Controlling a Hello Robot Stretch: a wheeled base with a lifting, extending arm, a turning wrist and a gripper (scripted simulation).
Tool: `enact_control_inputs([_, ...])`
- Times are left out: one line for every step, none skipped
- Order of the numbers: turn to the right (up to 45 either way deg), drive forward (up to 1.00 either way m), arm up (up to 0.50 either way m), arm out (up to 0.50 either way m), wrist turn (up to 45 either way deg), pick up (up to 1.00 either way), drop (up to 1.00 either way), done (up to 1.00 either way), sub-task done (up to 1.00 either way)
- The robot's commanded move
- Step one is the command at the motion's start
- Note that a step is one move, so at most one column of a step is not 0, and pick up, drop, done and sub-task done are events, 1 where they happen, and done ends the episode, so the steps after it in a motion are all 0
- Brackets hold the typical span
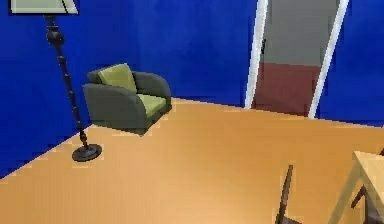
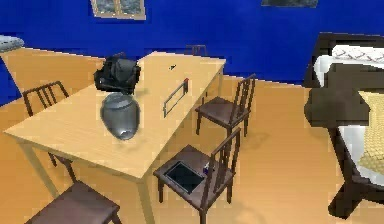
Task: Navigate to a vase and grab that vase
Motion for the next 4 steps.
enact_control_inputs([-15.0, 0.0, 0.0, 0.0, 0.0, 0.0, 0.0, 0.0, 0.0])
enact_control_inputs([45.0, 0.0, 0.0, 0.0, 0.0, 0.0, 0.0, 0.0, 0.0])
enact_control_inputs([45.0, 0.0, 0.0, 0.0, 0.0, 0.0, 0.0, 0.0, 0.0])
enact_control_inputs([45.0, 0.0, 0.0, 0.0, 0.0, 0.0, 0.0, 0.0, 0.0])
